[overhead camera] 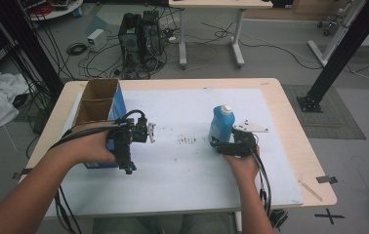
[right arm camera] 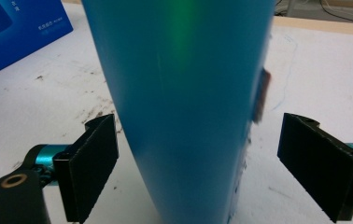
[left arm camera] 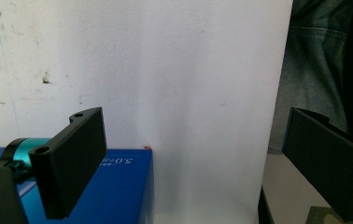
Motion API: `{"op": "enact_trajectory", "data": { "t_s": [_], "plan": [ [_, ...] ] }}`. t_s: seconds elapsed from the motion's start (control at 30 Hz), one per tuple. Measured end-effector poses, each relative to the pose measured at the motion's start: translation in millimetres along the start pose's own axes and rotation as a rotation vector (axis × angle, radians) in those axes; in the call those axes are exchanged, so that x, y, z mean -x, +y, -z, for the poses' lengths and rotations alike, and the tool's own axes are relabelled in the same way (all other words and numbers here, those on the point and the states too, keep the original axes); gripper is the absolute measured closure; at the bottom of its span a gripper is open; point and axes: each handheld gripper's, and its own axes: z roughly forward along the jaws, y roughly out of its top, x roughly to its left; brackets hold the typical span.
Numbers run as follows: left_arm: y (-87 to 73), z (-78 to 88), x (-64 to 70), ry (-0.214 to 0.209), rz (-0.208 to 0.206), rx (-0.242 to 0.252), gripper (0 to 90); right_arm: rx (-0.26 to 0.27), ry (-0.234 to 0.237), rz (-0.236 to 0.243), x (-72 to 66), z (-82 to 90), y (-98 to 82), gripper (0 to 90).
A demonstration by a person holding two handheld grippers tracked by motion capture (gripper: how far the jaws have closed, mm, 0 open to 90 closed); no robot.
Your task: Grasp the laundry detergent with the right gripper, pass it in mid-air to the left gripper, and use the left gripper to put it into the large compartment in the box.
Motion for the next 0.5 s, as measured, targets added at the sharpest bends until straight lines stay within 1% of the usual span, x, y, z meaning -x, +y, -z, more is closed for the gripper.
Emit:
{"op": "enact_trajectory", "data": {
  "t_s": [0.07, 0.2, 0.23, 0.27, 0.3, 0.33, 0.37, 0.4, 0.43, 0.47, 0.5],
  "plan": [
    [-1.0, -0.8, 0.2, 0.002, 0.007, 0.005, 6.4, 0.002, -0.007, 0.003, -0.9, -2.9, 2.3, 11.5],
    [-2.8, -0.6, -0.3, -0.002, 0.006, -0.002, 6.4, 0.01, -0.01, 0.004, -2.5, -6.6, 4.2, 11.5],
    [-3.3, -0.5, -0.4, 0.002, 0.008, 0.0, 6.4, 0.006, -0.019, 0.005, -2.6, -7.2, 4.3, 11.6],
    [-3.5, -0.4, -0.8, 0.002, 0.007, -0.003, 6.4, 0.016, -0.025, -0.002, -3.5, -8.5, 4.3, 11.6],
    [-3.8, -0.5, -0.7, 0.0, 0.011, -0.003, 6.4, 0.015, -0.01, 0.004, -2.7, -8.8, 4.3, 11.6],
    [-4.1, -0.3, -0.8, -0.002, 0.011, -0.003, 6.4, 0.017, -0.017, -0.005, -3.3, -9.4, 4.2, 11.7],
    [-4.2, -0.3, -0.7, -0.002, 0.011, -0.003, 6.4, 0.009, -0.022, 0.003, -2.5, -10.0, 4.0, 12.4],
    [-4.2, -0.3, -0.5, 0.0, 0.012, -0.002, 6.4, 0.011, -0.03, -0.004, -2.0, -10.7, 3.7, 14.1],
    [-4.2, -0.3, -0.2, 0.001, 0.01, -0.002, 6.4, 0.011, -0.022, -0.016, -1.4, -10.3, 3.7, 14.2],
    [-4.1, -0.3, -0.2, 0.001, 0.01, -0.003, 6.4, 0.013, -0.023, -0.02, -1.8, -10.5, 3.8, 17.3],
    [-3.9, -0.4, 0.0, 0.0, 0.01, -0.003, 6.4, 0.01, -0.025, -0.01, -2.3, -9.9, 3.8, 20.6]
  ]
}}
